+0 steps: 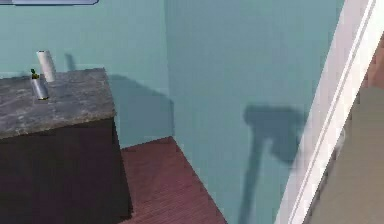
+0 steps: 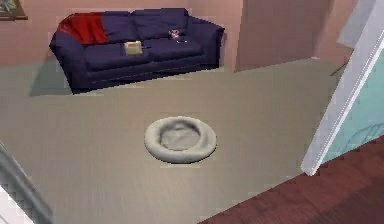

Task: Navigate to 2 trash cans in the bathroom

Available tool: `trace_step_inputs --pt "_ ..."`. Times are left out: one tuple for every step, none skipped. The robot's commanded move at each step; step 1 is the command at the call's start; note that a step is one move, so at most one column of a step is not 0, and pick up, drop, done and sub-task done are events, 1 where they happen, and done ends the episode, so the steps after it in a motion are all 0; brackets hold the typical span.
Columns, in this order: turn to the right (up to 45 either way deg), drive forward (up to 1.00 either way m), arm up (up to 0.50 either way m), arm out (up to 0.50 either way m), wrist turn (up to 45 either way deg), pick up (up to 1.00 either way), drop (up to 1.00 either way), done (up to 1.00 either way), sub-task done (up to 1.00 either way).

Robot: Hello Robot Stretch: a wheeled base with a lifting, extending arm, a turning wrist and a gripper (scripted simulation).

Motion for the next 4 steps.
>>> trace_step_inputs --pt "-45.0 0.00 0.00 0.00 0.0 0.00 0.00 0.00 0.00" --pt "-36.0 0.00 0.00 0.00 0.0 0.00 0.00 0.00 0.00" --pt "0.0 0.50 0.00 0.00 0.0 0.00 0.00 0.00 0.00" --pt "-33.0 0.00 0.00 0.00 0.0 0.00 0.00 0.00 0.00"
